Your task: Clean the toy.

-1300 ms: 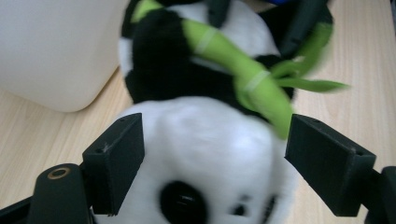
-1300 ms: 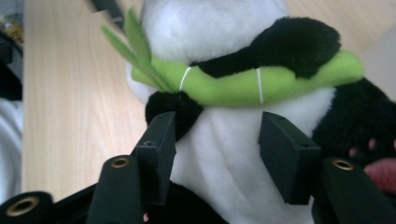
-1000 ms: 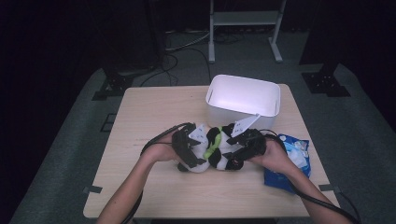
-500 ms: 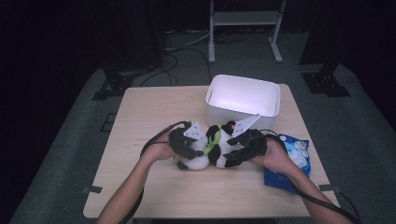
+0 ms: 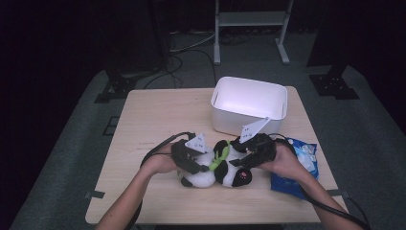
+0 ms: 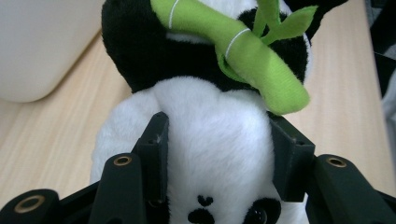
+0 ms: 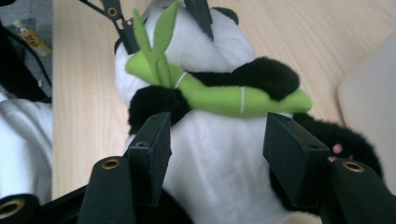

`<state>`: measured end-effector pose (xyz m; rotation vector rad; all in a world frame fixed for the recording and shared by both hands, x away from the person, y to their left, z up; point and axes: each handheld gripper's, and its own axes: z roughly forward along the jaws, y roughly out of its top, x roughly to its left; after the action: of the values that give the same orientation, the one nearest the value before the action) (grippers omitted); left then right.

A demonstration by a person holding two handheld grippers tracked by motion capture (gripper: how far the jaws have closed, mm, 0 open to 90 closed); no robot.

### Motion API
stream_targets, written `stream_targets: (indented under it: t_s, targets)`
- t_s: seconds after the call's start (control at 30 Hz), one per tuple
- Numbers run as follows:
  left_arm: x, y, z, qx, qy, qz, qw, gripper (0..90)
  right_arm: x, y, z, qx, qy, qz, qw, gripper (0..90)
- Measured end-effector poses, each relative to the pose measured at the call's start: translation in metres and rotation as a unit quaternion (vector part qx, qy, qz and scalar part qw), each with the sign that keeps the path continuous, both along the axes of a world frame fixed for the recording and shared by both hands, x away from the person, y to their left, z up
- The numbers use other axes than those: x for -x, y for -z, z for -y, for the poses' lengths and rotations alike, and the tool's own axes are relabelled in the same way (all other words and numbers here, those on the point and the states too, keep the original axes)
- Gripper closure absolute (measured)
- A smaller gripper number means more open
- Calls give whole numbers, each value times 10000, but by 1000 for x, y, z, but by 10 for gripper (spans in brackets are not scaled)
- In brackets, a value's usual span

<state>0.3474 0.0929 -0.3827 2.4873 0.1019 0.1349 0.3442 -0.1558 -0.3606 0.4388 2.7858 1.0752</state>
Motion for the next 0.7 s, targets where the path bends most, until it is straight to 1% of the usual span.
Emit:
stream_targets:
  t_s: [0.13, 0.2, 0.3, 0.47, 0.53, 0.6, 0.7]
  targets:
    - [11, -2, -1, -75, 58, 3, 10000, 472, 4, 0, -3, -3, -160, -76, 9998, 414]
    - [16, -2, -3, -71, 52, -53, 9999, 469, 7, -1, -5, -18, -252, -102, 9996, 413]
    - [22, -3, -5, -76, 77, -61, 9999, 462, 11, -2, -7, -67, -350, -149, 9993, 413]
    - [29, -2, -7, -51, 55, -71, 9999, 434, 15, -4, -9, -97, -427, -156, 9989, 410]
    - [30, -2, -7, -50, 54, -70, 9999, 424, 15, -5, -9, -121, -424, -176, 9989, 408]
    - [31, -2, -7, -15, 42, -72, 10000, 414, 14, -6, -8, -130, -422, -191, 9988, 405]
    - [32, -1, -6, 50, 19, -126, 9999, 407, 13, -8, -7, -130, -428, -167, 9989, 400]
